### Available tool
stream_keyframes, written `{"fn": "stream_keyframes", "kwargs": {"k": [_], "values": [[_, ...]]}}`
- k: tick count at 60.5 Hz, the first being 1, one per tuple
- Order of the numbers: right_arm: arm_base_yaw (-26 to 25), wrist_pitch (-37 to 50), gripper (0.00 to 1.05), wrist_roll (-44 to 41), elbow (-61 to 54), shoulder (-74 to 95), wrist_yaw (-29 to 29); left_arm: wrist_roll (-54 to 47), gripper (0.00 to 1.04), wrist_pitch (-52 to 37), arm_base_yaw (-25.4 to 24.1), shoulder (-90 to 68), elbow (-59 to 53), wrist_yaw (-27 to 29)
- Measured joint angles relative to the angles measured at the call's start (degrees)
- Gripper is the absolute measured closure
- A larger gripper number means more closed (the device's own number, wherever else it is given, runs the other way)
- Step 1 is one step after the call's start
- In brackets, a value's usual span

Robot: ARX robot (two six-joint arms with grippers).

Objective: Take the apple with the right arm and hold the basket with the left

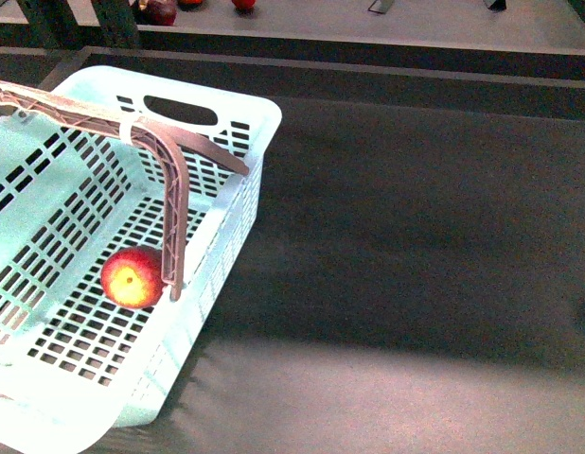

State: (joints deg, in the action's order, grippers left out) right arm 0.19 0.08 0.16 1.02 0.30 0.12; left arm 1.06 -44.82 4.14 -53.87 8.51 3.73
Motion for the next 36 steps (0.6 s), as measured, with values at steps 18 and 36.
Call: {"fn": "stream_keyframes", "kwargs": {"k": [18,36], "values": [[0.0,0.0,0.09,0.0,0.0,0.0,0.0,-0.3,1.01,7.1,-3.9,11.8,-4.7,-3.7],[0.0,0.0,0.09,0.0,0.0,0.0,0.0,-0.4,1.01,12.9,-3.9,21.3,-7.6,-3.7]]}}
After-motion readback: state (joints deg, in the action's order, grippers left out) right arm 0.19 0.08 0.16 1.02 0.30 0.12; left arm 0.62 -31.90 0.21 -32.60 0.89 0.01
